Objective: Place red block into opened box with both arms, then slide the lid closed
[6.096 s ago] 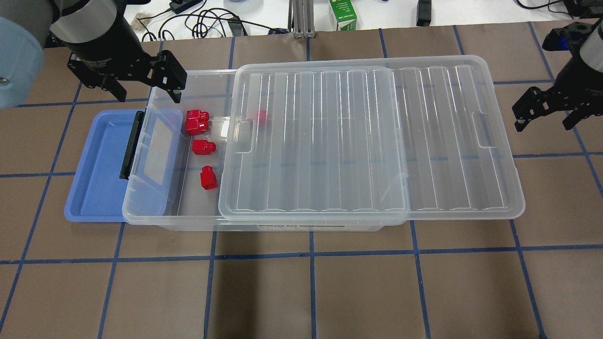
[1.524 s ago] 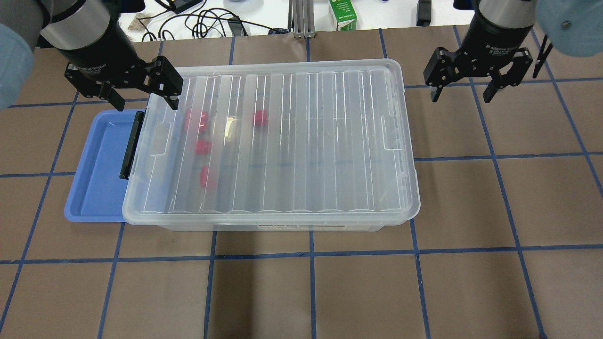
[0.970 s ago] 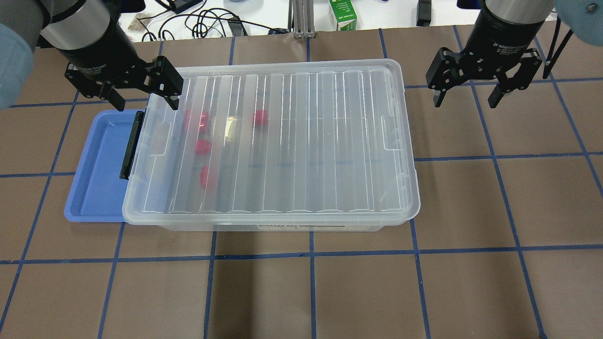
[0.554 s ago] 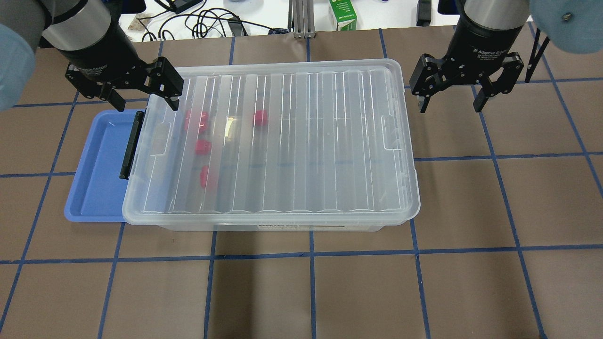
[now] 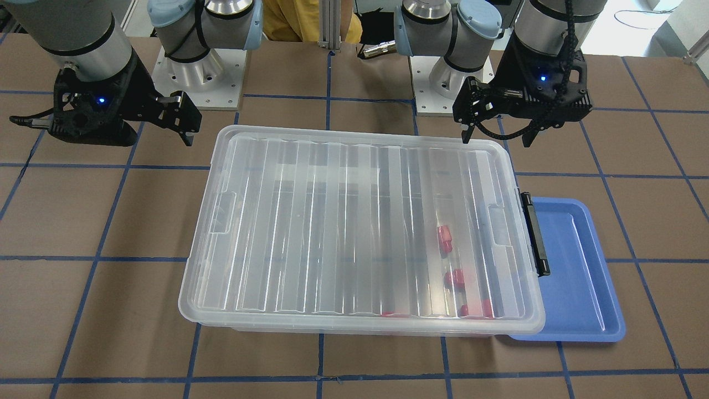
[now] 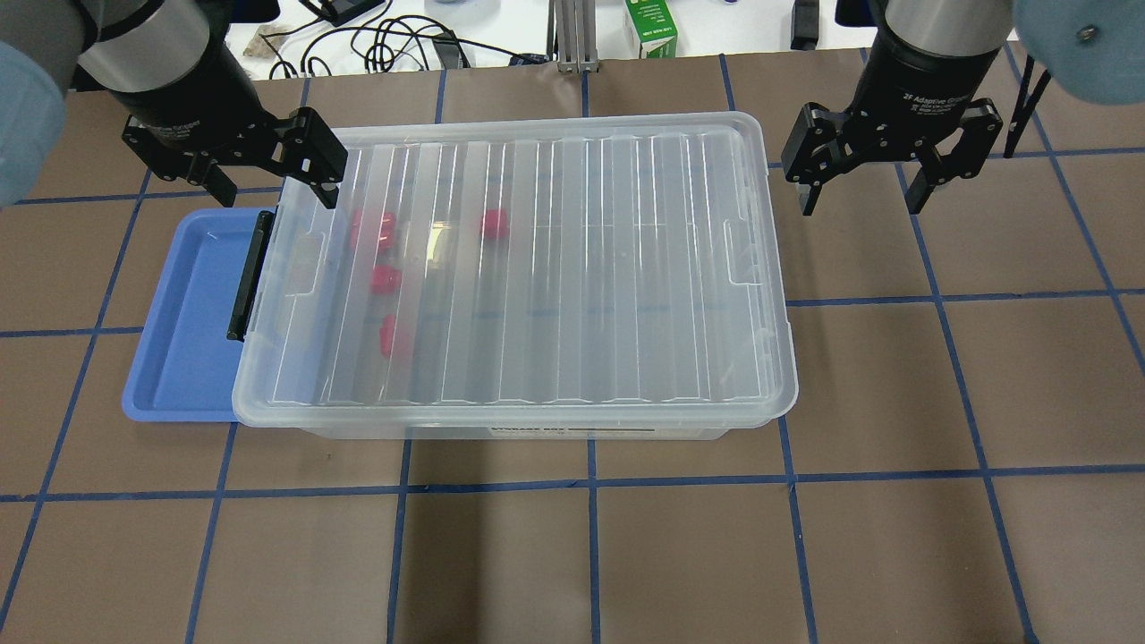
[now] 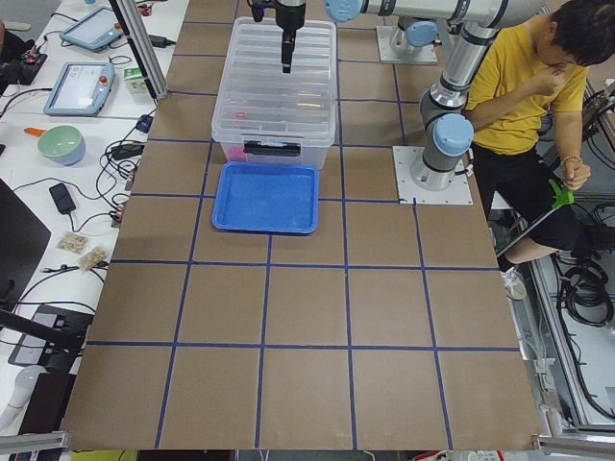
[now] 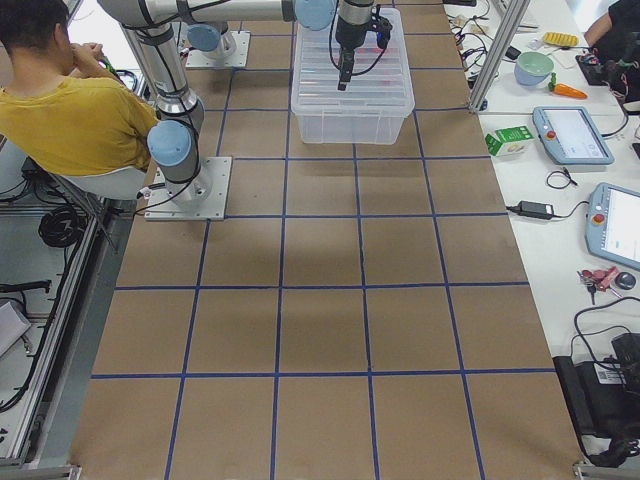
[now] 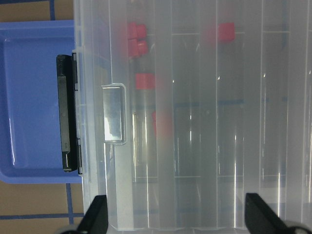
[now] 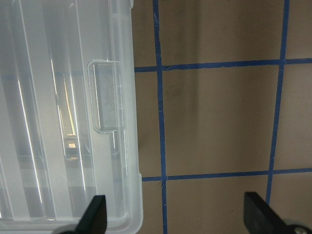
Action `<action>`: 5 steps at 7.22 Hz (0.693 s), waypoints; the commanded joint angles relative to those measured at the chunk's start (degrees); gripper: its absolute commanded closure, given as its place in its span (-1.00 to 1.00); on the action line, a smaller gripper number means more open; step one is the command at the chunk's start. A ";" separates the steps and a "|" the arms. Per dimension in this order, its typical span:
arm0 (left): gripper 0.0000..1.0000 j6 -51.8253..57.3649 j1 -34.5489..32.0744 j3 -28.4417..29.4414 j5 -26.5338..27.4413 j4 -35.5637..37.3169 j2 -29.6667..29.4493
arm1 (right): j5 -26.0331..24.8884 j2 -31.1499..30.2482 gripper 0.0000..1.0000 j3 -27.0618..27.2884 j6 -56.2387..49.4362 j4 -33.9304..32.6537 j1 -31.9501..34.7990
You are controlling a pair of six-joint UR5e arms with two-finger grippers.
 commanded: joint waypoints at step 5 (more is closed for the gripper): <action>-1.00 0.08 0.02 -0.50 0.33 0.38 -0.36 | 0.26 -0.04 -1.00 0.04 -0.11 0.01 0.15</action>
